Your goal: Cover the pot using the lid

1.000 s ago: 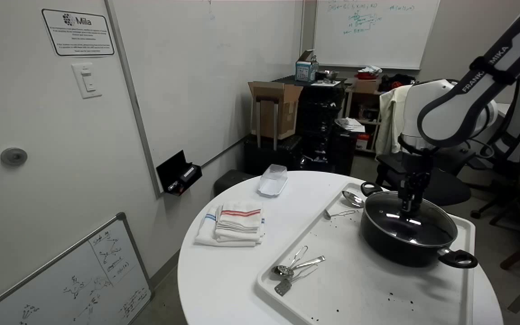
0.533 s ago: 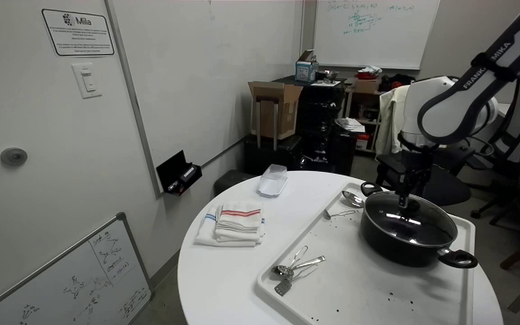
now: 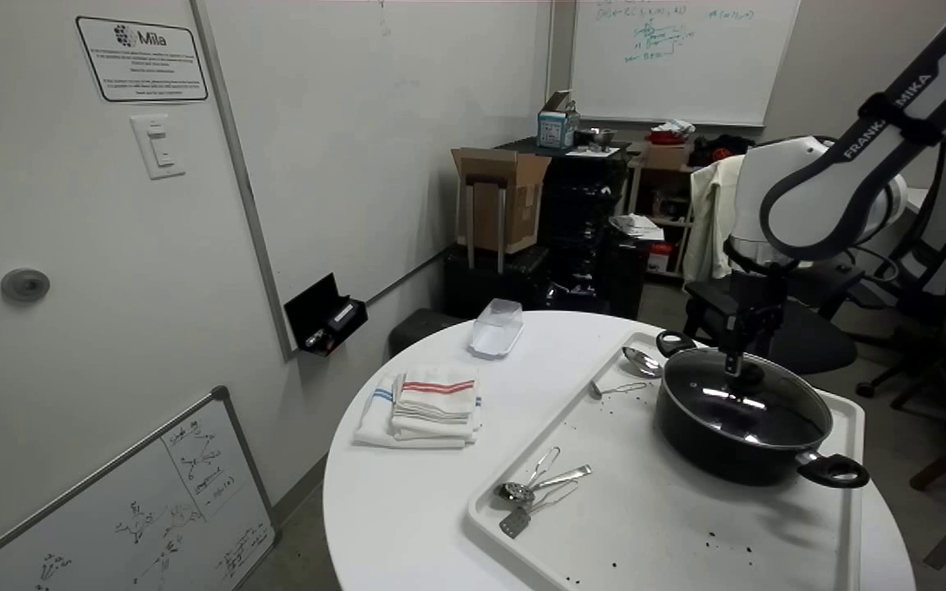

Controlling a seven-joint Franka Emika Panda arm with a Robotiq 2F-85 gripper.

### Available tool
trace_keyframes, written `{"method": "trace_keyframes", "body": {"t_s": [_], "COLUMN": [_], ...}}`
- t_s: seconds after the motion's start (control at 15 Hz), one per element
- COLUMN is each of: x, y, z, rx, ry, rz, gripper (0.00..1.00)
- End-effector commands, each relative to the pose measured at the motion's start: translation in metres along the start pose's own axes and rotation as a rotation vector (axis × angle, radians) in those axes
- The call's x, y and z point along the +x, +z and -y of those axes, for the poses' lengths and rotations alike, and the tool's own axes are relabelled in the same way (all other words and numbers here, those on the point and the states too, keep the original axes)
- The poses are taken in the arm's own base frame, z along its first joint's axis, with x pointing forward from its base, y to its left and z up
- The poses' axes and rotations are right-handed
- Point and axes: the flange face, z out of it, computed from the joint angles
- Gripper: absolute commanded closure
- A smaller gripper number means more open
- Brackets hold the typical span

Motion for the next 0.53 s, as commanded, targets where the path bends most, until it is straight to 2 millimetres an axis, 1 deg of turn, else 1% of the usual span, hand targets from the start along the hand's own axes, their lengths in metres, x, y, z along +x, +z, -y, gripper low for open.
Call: {"method": "trace_keyframes", "body": {"t_s": [0.0, 0.47], "x": [-0.0060, -0.0088], "y": [-0.0059, -0.0041], "z": [0.0036, 0.0081], "rx": [0.001, -0.010], "ry": [0.013, 0.005], "rz": [0.011, 0.017], "gripper": [0.00, 0.00]}}
